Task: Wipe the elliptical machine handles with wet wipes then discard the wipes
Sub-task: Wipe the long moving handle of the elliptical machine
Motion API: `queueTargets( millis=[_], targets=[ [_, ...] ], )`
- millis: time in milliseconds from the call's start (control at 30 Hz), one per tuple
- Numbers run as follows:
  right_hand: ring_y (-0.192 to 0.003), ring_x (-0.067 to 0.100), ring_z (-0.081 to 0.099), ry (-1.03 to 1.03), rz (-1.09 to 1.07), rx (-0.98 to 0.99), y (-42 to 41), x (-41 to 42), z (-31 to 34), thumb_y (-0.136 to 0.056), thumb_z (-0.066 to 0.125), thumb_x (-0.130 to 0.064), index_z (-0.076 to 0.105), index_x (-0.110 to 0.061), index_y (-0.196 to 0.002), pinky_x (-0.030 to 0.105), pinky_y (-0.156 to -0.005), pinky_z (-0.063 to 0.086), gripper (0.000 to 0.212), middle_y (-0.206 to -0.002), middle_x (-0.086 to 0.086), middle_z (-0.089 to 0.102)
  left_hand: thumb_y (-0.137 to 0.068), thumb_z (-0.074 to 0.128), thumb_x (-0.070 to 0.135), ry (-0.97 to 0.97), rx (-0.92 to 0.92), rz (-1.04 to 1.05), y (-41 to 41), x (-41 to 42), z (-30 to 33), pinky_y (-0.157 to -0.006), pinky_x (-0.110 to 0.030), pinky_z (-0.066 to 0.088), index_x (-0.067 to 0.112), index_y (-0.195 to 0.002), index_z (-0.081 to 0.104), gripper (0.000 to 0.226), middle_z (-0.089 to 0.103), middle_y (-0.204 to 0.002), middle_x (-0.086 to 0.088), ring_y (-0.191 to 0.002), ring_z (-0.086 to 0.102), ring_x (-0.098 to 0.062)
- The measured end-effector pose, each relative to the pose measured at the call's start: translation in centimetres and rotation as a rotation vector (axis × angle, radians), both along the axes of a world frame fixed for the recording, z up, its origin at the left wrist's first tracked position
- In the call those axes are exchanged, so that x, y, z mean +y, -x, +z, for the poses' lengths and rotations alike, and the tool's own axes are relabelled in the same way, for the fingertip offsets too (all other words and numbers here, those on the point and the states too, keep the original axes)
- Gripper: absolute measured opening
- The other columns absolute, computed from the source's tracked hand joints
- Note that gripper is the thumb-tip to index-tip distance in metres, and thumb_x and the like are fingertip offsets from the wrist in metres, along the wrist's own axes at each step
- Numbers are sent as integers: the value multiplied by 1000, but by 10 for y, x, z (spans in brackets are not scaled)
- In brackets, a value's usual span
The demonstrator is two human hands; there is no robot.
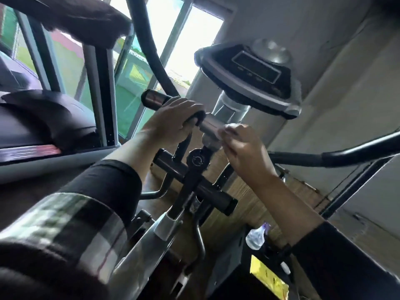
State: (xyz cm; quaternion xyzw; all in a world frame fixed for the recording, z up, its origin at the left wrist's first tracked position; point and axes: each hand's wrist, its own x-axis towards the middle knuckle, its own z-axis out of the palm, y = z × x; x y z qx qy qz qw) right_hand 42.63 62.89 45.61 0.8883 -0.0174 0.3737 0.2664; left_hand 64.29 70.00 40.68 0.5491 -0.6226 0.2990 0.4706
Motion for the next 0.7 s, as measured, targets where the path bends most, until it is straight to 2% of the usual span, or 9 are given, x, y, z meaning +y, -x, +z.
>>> queueTargets(
  millis=[67, 200, 300, 400, 533, 633, 700],
  targets=[
    [-100, 28, 56, -66, -45, 0, 9, 5, 1, -81, 69, 1, 65, 2, -112, 32, -91, 48, 32, -106, 14, 63, -94, 41, 27, -38, 60, 57, 12, 9, 0, -110, -52, 35, 16, -130, 53, 40, 58, -131, -2, -129, 48, -24],
    [-97, 27, 58, -185, -60, -50, 33, 24, 3, -76, 72, 6, 67, -1, -111, 31, -86, 51, 36, -103, 13, 65, -92, 31, 46, -256, 152, 210, 52, 34, -11, -120, -50, 8, 22, -147, 35, 60, 34, -154, 3, -145, 25, -15],
    [-96, 29, 61, -335, -68, -99, 56, 38, 1, -79, 69, 5, 68, -3, -109, 35, -87, 54, 32, -102, 13, 66, -93, 49, 39, -385, 197, 196, 93, 52, -24, -120, -52, 13, 21, -147, 34, 59, 36, -153, 2, -142, 32, -18],
    [-95, 30, 60, -439, -139, -126, 86, 49, -15, -78, 65, 8, 69, -4, -107, 33, -85, 53, 31, -101, 12, 66, -92, 52, 36, -533, 215, 156, 140, 62, -34, -119, -47, 15, 21, -146, 36, 58, 40, -150, 4, -138, 37, -16],
    [-91, 21, 57, -635, -208, -222, 134, 62, -50, -76, 65, 11, 71, -5, -99, 11, -91, 37, 28, -94, 8, 66, -91, 48, 36, -693, 170, 111, 191, 65, -50, -120, -46, 12, 23, -146, 35, 58, 39, -149, 8, -140, 33, -11],
    [-85, 25, 61, -660, -319, -208, 172, 66, -85, -75, 66, 11, 71, -7, -99, 23, -86, 46, 30, -91, 7, 66, -83, 39, 41, -752, 131, 104, 223, 63, -66, -116, -48, 20, 21, -143, 41, 63, 44, -146, 7, -136, 38, -13],
    [-83, 27, 62, -714, -380, -232, 196, 67, -109, -76, 67, 10, 72, -8, -98, 28, -82, 49, 28, -91, 8, 66, -85, 40, 42, -816, 104, 99, 243, 60, -78, -116, -48, 22, 23, -143, 39, 62, 42, -147, 8, -136, 39, -14]
  ],
)
